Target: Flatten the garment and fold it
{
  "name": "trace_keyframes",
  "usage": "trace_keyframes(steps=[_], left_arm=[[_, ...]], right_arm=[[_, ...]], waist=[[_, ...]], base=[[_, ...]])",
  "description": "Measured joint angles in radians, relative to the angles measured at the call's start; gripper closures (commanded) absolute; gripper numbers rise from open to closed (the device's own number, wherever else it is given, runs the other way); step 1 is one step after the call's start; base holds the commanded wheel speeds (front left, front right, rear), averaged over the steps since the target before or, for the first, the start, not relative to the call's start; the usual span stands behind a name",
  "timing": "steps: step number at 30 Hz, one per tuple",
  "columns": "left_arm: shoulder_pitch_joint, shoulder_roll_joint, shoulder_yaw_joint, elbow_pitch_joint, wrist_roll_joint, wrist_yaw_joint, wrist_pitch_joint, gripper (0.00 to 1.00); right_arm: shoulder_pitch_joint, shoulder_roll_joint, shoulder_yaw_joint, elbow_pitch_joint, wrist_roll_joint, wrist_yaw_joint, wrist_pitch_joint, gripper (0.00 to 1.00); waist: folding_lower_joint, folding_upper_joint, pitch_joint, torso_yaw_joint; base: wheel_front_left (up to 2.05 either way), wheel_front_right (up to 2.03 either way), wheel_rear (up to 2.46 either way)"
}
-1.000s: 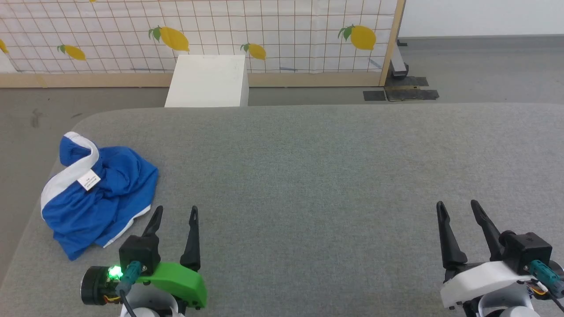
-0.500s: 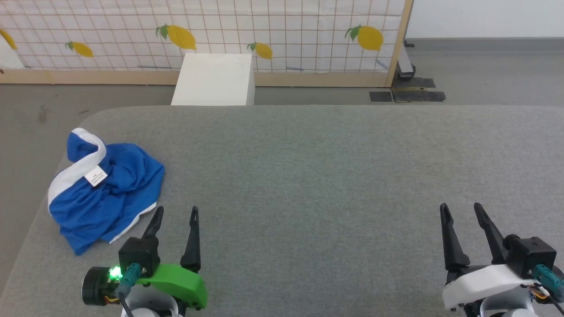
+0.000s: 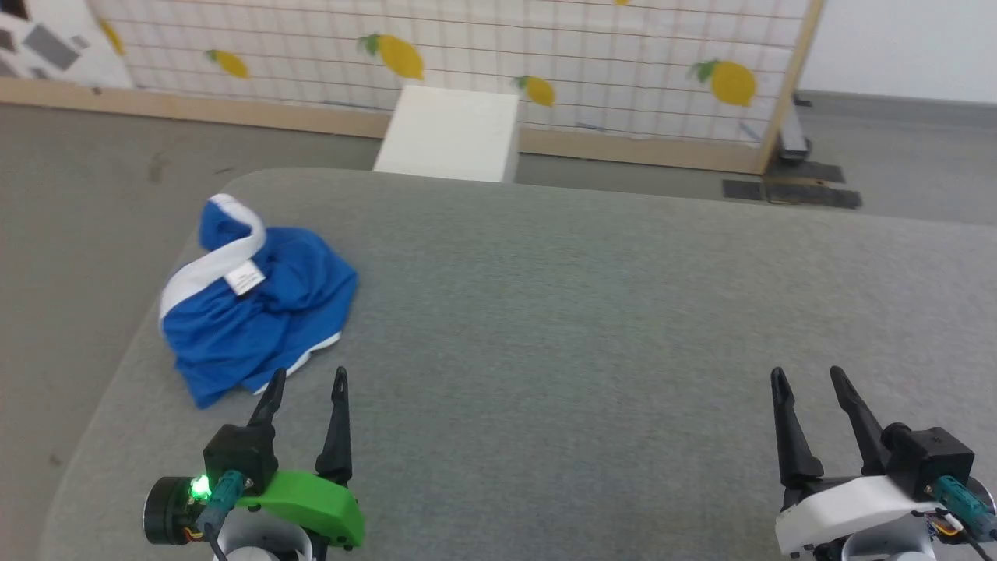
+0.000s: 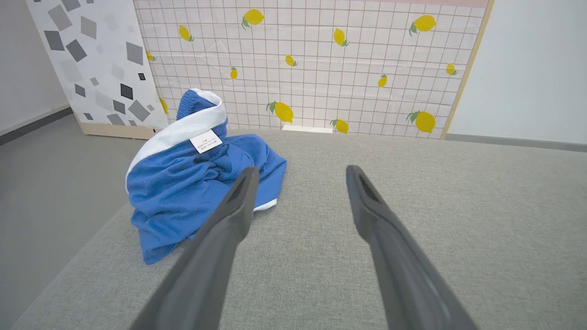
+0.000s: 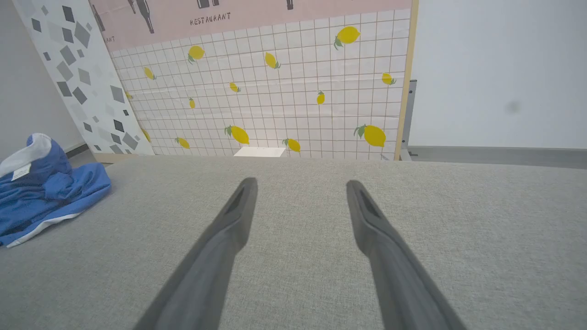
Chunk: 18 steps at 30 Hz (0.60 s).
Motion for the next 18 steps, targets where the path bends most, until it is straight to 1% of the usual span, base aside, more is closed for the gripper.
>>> trace_keyframes(steps=[14, 18], left_arm=[[0.006, 0.009, 0.016, 0.021, -0.006, -0.008, -0.028, 0.00], [0.009, 0.010, 0.018, 0.028, -0.007, -0.009, -0.036, 0.00]], right_arm=[[0.007, 0.001, 0.038, 0.044, 0.037, 0.000, -0.026, 0.00], [0.007, 0.001, 0.046, 0.055, 0.044, 0.000, -0.035, 0.00]], waist=[[0.0000, 0.0000, -0.016, 0.182], [0.0000, 0.0000, -0.020, 0.224]], base=[[0.00, 0.00, 0.00], [0.00, 0.00, 0.00]])
